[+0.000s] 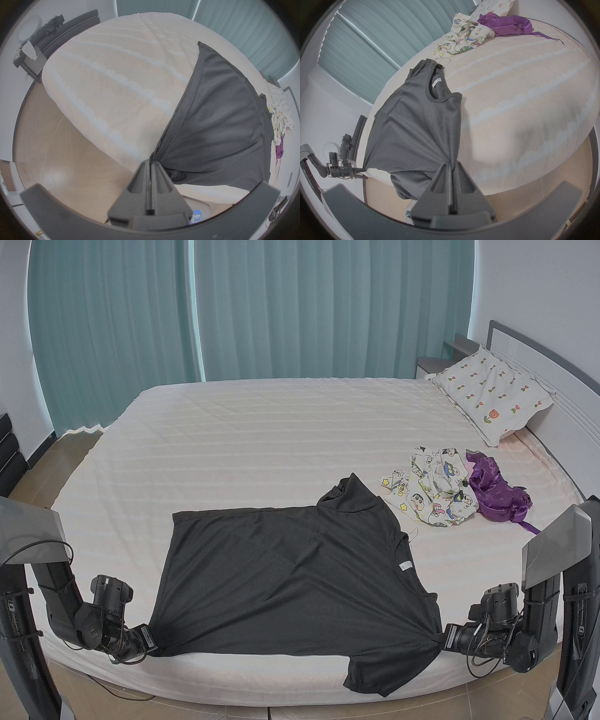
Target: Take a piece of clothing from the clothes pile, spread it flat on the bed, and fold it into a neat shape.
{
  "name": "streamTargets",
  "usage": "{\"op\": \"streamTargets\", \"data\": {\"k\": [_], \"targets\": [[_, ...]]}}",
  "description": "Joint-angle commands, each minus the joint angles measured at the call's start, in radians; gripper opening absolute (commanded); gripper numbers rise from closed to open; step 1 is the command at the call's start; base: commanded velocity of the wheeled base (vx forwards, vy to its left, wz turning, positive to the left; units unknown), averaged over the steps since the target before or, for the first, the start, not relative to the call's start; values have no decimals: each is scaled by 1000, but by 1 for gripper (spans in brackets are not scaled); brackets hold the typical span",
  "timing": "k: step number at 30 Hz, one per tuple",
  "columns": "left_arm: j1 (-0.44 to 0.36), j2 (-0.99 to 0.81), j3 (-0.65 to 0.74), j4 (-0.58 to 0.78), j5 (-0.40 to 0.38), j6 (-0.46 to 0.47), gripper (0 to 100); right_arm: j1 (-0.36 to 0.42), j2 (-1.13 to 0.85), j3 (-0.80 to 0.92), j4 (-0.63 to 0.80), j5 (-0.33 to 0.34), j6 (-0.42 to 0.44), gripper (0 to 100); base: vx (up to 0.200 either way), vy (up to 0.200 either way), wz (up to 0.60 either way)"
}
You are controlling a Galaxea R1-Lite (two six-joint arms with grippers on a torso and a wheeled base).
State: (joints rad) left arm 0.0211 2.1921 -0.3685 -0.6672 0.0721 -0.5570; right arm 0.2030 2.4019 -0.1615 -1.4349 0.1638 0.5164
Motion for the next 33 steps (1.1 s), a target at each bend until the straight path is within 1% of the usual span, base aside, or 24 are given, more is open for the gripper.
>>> {"op": "streamTargets", "data": {"k": [1,2,8,9,16,20,21,22,25,27,30,33], "targets": [[0,-3,2,0,6,0,0,0,0,5,1,0,-7,0,0,0,0],[0,-3,2,0,8,0,100,0,2,7,1,0,-12,0,0,0,0],[0,-5,-1,6,8,2,100,1,22,13,-2,0,-26,0,0,0,0],[0,-5,-1,6,8,2,100,1,22,13,-2,0,-26,100,0,0,0],[11,-92,-20,1,-9,-7,100,-4,26,7,-73,0,-26,100,0,0,0],[23,-126,-32,6,-38,-12,100,-54,8,-4,-94,3,-21,100,0,0,0],[23,-126,-32,6,-41,-12,100,-56,6,-4,-96,3,-21,100,0,0,0],[30,-132,-32,6,-72,-12,100,-76,-3,-12,-114,16,-12,100,0,0,0],[43,-147,-38,3,-137,-14,100,-86,-9,-29,-128,34,50,100,0,0,0],[49,-152,-50,1,-153,-26,100,-86,-12,-33,-130,36,76,100,0,0,0],[53,-155,-70,5,-155,-73,100,-86,-18,-33,-130,37,80,100,200,0,0],[53,-153,-75,6,-155,-83,100,-85,-20,-33,-130,39,82,100,200,0,0]]}}
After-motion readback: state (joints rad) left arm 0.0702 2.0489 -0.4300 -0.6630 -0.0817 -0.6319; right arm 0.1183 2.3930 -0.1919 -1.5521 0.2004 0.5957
